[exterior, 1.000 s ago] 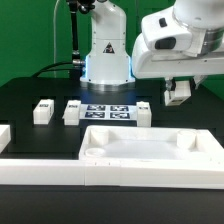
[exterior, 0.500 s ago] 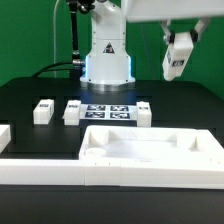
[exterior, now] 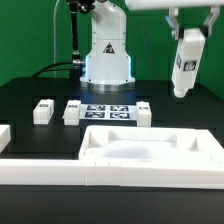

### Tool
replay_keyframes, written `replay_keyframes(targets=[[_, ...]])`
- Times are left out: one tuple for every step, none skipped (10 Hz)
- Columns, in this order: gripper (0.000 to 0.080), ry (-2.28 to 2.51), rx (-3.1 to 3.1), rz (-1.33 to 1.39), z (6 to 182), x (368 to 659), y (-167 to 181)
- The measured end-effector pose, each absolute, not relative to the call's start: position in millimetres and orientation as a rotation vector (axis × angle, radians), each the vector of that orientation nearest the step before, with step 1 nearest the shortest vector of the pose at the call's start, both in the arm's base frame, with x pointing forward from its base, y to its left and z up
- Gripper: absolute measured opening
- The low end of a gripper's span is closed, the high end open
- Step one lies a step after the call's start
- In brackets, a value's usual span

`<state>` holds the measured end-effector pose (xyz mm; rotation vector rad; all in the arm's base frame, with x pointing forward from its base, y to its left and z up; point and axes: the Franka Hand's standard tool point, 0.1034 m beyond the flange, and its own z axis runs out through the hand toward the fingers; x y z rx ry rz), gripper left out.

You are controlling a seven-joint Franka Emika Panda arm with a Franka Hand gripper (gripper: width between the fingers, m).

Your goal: Assemble desk

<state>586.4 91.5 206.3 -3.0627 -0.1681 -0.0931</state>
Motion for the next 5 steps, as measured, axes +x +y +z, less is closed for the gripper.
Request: replay_keyframes(targets=[[0.029, -0.2, -3.052, -0.229, 225.9, 611, 86], [0.029, -0.195, -3.039, -0.333, 234.7, 623, 88], [0.029, -0.186, -3.02, -0.48, 233.6, 627, 88], [0.029, -0.181, -3.005, -0.569, 230.5, 624, 86], [0.029, -0.175, -2.988, -0.653, 229.8, 626, 86]])
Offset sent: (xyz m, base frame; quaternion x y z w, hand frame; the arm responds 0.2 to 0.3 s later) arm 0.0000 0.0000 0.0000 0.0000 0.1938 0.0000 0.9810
